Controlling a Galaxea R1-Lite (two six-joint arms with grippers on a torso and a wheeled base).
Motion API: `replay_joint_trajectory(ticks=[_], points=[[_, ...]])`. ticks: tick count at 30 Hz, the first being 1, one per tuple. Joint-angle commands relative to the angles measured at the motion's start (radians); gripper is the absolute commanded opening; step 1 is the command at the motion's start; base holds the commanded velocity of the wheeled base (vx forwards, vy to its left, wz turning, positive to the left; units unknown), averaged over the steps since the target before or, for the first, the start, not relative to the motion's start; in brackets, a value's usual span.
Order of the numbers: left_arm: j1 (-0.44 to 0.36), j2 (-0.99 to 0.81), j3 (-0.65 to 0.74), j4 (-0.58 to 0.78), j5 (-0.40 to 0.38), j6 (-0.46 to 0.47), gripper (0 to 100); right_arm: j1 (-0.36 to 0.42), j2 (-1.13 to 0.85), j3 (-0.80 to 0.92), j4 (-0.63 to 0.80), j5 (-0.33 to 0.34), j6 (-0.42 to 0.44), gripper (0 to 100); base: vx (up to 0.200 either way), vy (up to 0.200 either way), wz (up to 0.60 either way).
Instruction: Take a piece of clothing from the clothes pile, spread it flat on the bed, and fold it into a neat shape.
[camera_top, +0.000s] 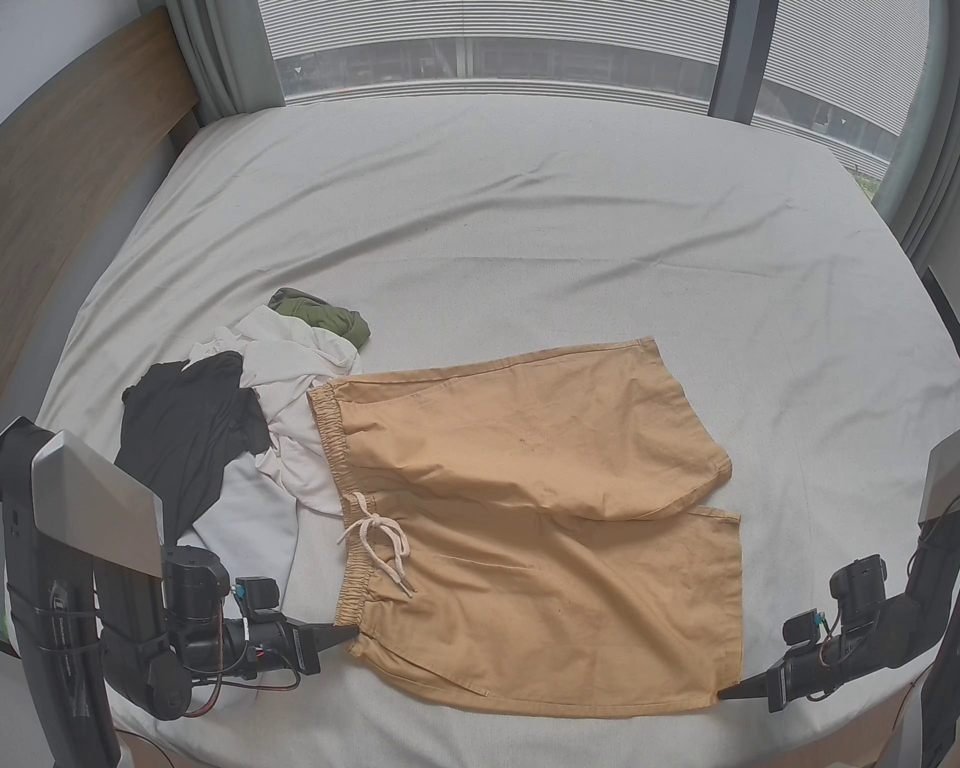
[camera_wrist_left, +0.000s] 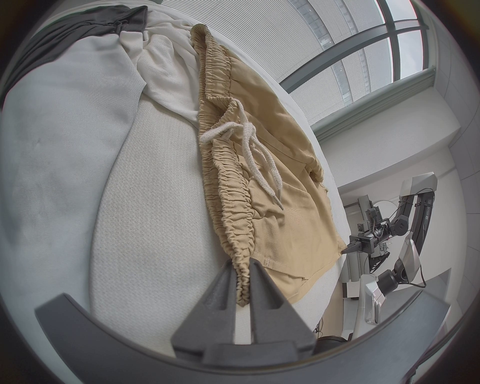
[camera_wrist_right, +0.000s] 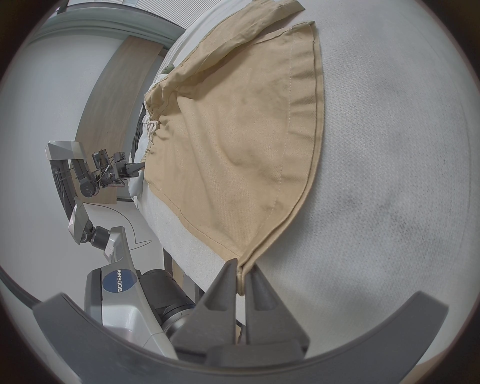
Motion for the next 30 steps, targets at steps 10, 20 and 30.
replay_joint_trajectory(ticks=[10, 20, 30], points=[[-0.006, -0.064, 0.054, -0.004, -0.011, -0.005, 0, -0.01, -0.006, 0.04, -0.006, -0.002, -0.007, 0, 0.0, 0.0, 0.0], [0.034, -0.223, 0.14, 0.058, -0.016, -0.011, 0, -0.004, -0.09, 0.062, 0.02, -0.009, -0.01, 0, 0.0, 0.0, 0.0], [0.008, -0.424, 0.14, 0.364, -0.016, -0.005, 0, 0.014, -0.092, 0.062, 0.06, -0.017, -0.014, 0, 0.0, 0.0, 0.0]])
